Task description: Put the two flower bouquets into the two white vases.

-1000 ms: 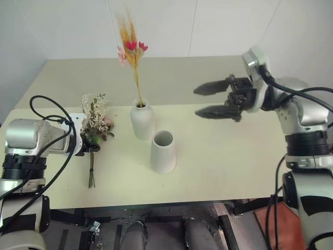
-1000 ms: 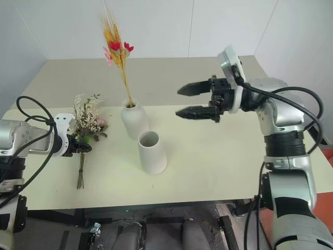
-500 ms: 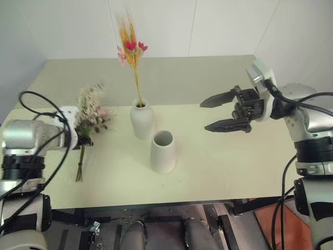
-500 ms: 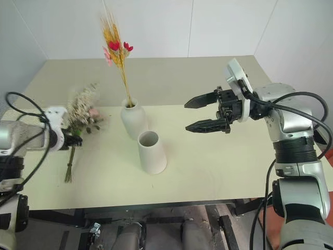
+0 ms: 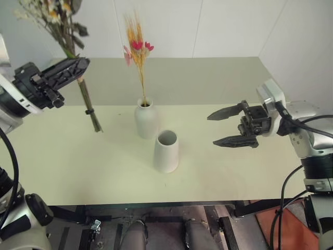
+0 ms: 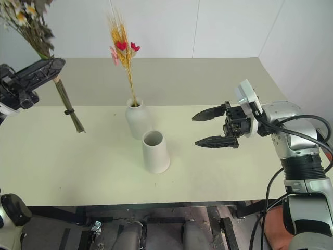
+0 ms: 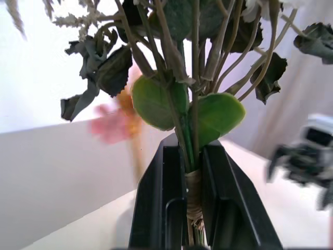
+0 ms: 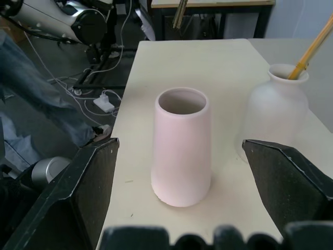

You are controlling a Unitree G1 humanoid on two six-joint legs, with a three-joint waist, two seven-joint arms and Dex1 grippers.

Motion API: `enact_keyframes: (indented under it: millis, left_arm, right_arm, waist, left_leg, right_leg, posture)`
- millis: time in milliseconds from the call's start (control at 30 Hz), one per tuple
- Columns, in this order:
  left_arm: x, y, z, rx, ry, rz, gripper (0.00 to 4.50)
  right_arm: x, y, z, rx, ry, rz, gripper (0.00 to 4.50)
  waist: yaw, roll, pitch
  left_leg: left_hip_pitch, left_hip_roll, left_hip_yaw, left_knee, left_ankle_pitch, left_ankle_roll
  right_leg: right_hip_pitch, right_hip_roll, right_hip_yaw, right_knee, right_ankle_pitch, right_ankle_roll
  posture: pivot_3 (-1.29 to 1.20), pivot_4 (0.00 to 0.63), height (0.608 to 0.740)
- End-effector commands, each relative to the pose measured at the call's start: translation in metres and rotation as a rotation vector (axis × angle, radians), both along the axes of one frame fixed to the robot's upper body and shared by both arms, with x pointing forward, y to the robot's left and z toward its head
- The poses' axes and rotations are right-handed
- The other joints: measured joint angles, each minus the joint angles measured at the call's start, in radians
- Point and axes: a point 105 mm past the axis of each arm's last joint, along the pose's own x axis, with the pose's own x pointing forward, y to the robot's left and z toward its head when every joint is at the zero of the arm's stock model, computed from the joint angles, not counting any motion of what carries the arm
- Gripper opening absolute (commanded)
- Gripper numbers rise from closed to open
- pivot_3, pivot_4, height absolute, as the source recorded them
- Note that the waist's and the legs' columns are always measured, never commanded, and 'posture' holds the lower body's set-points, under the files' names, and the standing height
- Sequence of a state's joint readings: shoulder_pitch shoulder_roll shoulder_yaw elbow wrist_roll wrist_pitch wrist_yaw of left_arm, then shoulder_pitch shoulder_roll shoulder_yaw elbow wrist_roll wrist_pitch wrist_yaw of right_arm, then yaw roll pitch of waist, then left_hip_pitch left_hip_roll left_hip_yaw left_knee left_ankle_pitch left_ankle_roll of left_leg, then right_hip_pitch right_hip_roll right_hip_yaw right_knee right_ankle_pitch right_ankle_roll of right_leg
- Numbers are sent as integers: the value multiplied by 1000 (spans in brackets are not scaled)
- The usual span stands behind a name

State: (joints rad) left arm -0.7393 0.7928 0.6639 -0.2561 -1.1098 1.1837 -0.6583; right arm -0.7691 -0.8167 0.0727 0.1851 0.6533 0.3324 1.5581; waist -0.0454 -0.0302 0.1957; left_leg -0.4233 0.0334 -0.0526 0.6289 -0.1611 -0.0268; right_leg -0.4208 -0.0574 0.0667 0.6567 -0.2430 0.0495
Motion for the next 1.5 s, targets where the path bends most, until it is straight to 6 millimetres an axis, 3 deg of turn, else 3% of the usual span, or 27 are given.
enact_keyframes:
  millis: [33,200,433,600,733,867,1100,1333,1500]
  left_arm:
    - [-9,-21,10,-25,-56,-126,110]
    - [2,-46,-2,-60,-32,-202,110]
    - [21,-82,-5,-91,-68,-310,110]
    - [32,-104,-7,-63,-82,-377,110]
    - [35,-118,-21,-10,-63,-415,110]
    - [37,-129,-37,33,-66,-424,110]
    - [38,-141,-45,24,-82,-442,110]
    - [33,-145,-62,90,-84,-458,110]
    - [21,-125,-74,138,-33,-460,1739]
  right_arm:
    - [-12,-4,14,25,-69,63,4500]
    - [-13,-10,16,25,-81,28,4500]
    - [-16,-15,17,16,-76,-5,4500]
    - [-13,-21,22,24,-87,-59,4500]
    - [-11,-21,22,27,-91,-79,4500]
    - [-12,-21,21,28,-89,-88,4500]
    - [-13,-21,21,30,-85,-93,4500]
    - [-14,-23,21,30,-84,-99,4500]
    - [-14,-24,20,24,-80,-104,4500]
  waist:
    - [0,0,0]
    - [2,0,0]
    - [4,0,0]
    - [3,0,0]
    - [2,0,0]
    - [3,0,0]
    - [3,0,0]
    - [2,0,0]
    - [0,0,0]
  left_leg:
    - [0,0,0,0,0,0]
    - [-1,0,0,0,0,0]
    - [-1,0,0,1,0,0]
    - [-1,-1,0,1,0,0]
    - [-1,-1,0,0,0,0]
    - [-1,-1,0,1,0,0]
    - [-1,-1,0,1,0,0]
    - [0,-1,0,1,0,0]
    - [0,0,0,1,0,0]
  right_leg:
    - [0,0,0,0,0,0]
    - [0,0,0,0,0,-1]
    - [0,0,0,0,3,-5]
    - [0,0,1,-1,2,-3]
    - [0,0,1,-1,2,-3]
    - [1,0,1,-1,2,-3]
    - [0,0,1,-1,2,-3]
    - [0,0,1,-1,0,0]
    - [0,0,1,-1,0,0]
  posture:
    - [0,150,740]
    - [0,150,740]
    - [0,150,740]
    - [0,150,740]
    - [0,150,740]
    - [0,150,740]
    - [0,150,740]
    - [0,150,740]
    - [0,150,740]
